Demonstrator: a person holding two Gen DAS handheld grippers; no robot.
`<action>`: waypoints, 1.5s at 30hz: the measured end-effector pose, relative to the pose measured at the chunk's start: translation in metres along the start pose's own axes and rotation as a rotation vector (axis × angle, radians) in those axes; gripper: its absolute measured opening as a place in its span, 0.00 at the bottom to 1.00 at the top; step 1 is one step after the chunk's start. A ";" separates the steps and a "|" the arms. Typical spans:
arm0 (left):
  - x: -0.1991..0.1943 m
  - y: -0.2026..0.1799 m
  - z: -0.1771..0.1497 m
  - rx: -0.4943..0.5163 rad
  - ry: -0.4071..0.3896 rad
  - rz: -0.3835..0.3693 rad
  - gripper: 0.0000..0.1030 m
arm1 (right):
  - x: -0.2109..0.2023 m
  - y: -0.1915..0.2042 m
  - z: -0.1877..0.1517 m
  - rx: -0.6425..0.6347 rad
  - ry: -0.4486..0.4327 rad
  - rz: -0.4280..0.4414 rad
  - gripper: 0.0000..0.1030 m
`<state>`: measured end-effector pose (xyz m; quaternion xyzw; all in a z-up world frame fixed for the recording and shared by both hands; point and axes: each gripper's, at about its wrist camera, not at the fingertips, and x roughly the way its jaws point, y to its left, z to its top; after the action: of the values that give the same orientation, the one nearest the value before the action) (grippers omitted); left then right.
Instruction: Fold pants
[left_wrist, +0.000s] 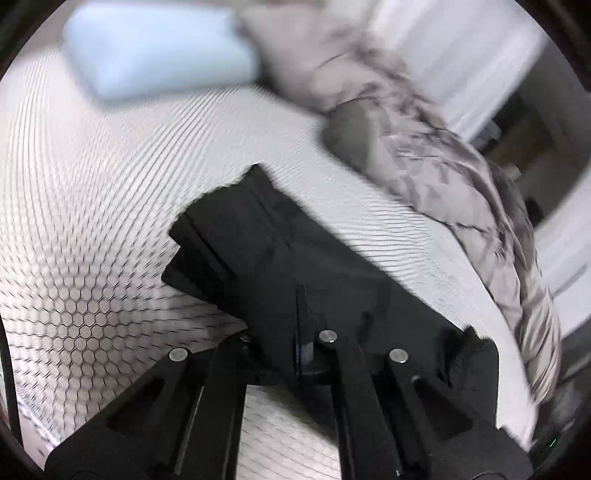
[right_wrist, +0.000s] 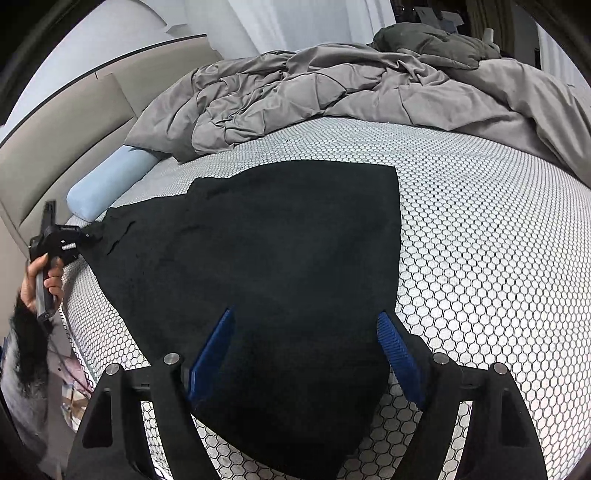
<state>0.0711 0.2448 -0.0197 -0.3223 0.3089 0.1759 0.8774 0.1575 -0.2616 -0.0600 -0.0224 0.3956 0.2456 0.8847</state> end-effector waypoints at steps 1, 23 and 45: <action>-0.013 -0.021 -0.001 0.053 -0.027 -0.016 0.01 | -0.001 0.000 0.001 0.000 -0.003 -0.001 0.79; -0.037 -0.274 -0.205 0.732 0.289 -0.563 0.73 | -0.060 -0.092 0.000 0.271 -0.125 -0.053 0.79; 0.051 -0.113 -0.119 0.381 0.236 -0.232 0.77 | 0.016 -0.038 0.019 0.326 0.029 0.336 0.18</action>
<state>0.1160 0.0876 -0.0733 -0.2027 0.3977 -0.0265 0.8944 0.1969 -0.2839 -0.0641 0.1837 0.4407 0.3220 0.8175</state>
